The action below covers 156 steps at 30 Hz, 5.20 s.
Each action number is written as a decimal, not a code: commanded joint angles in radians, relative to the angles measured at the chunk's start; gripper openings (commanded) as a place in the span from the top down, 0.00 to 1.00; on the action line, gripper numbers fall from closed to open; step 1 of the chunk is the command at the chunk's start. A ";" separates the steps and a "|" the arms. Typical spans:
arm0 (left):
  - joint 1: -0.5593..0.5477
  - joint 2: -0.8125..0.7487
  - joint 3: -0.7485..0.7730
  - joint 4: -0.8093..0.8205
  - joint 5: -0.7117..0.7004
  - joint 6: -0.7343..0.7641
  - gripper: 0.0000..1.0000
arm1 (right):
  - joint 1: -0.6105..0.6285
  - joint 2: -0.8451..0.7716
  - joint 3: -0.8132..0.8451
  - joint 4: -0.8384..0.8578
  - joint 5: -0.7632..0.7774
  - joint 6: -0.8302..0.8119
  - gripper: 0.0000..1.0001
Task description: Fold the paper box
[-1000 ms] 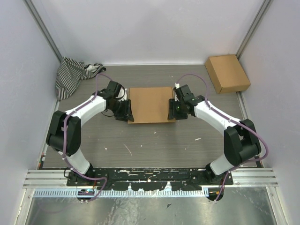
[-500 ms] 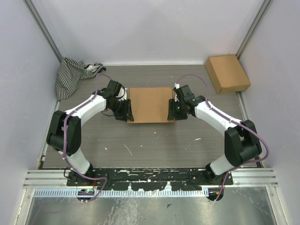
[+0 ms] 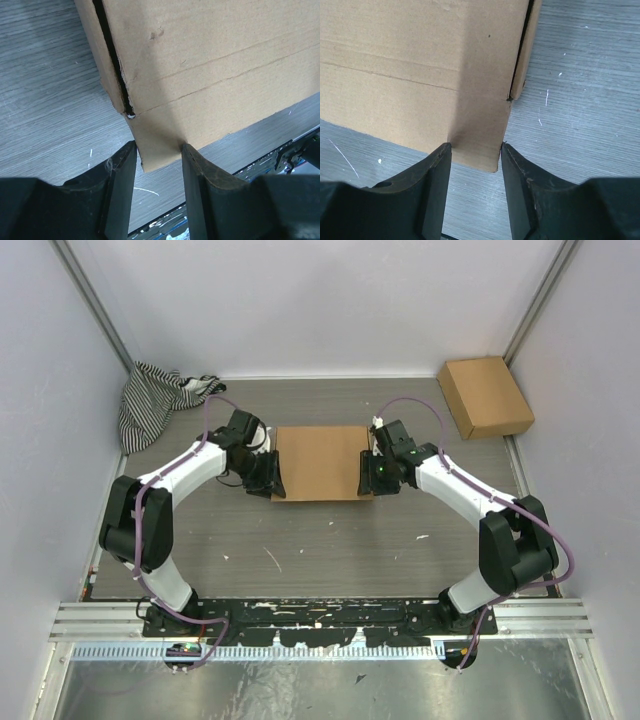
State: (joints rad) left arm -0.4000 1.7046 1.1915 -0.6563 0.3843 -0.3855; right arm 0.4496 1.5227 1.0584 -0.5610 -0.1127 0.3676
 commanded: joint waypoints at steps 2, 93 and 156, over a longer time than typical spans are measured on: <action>0.000 0.004 0.020 0.022 0.033 0.011 0.53 | 0.005 -0.003 -0.004 0.084 -0.003 -0.017 0.50; -0.003 -0.196 -0.016 0.118 -0.229 -0.044 0.57 | 0.008 -0.108 -0.287 0.461 0.227 0.006 0.92; -0.143 0.465 0.466 0.282 -0.010 0.029 0.50 | 0.241 0.252 -0.106 0.872 0.235 0.062 0.98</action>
State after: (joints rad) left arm -0.5507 2.2269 1.7508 -0.2356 0.4690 -0.3702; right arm 0.7094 1.8038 0.9146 0.2588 0.0681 0.4217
